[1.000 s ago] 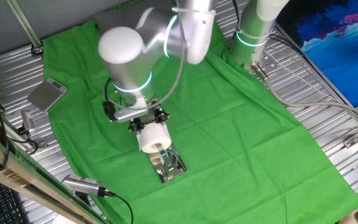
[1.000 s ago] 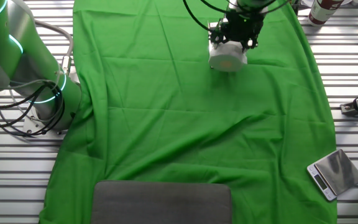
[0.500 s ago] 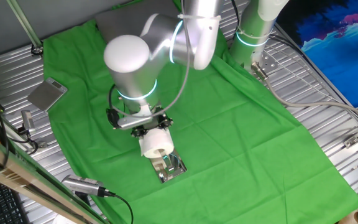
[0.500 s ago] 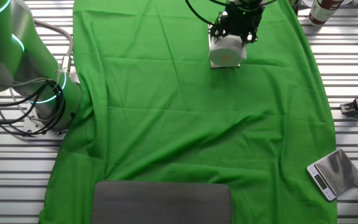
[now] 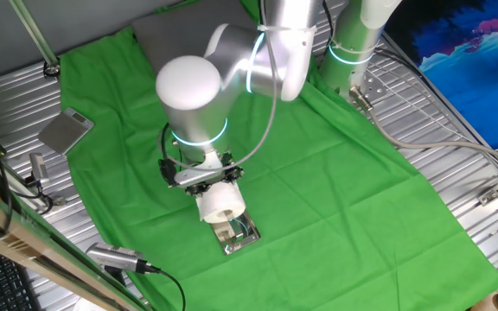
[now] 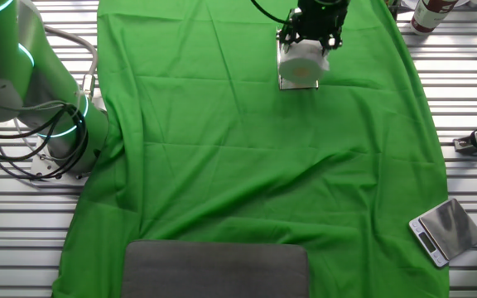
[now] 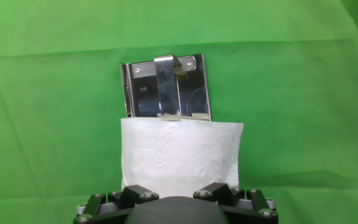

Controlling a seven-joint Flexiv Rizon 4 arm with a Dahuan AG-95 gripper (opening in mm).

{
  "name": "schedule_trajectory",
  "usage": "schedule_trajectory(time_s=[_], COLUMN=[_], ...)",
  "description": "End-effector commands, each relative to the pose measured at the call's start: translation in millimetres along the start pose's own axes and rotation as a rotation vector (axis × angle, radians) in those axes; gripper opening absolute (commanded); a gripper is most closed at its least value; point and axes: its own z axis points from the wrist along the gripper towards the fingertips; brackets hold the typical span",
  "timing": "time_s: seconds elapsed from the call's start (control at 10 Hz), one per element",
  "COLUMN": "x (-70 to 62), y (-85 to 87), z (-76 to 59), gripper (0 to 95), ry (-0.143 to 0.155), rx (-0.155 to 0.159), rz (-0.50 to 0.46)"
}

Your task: Put the toilet paper on its holder

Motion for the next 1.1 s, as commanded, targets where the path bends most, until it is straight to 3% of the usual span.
schedule_trajectory(time_s=[0.1,0.8,1.1], x=[0.4,0.4,0.4], y=[0.6,0.6,0.6], z=[-0.8,-0.8,-0.8], gripper=[0.0,0.0,0.0], ry=[0.011,0.008,0.008], rx=[0.040,0.040,0.034], rz=[-0.100,-0.216,-0.210])
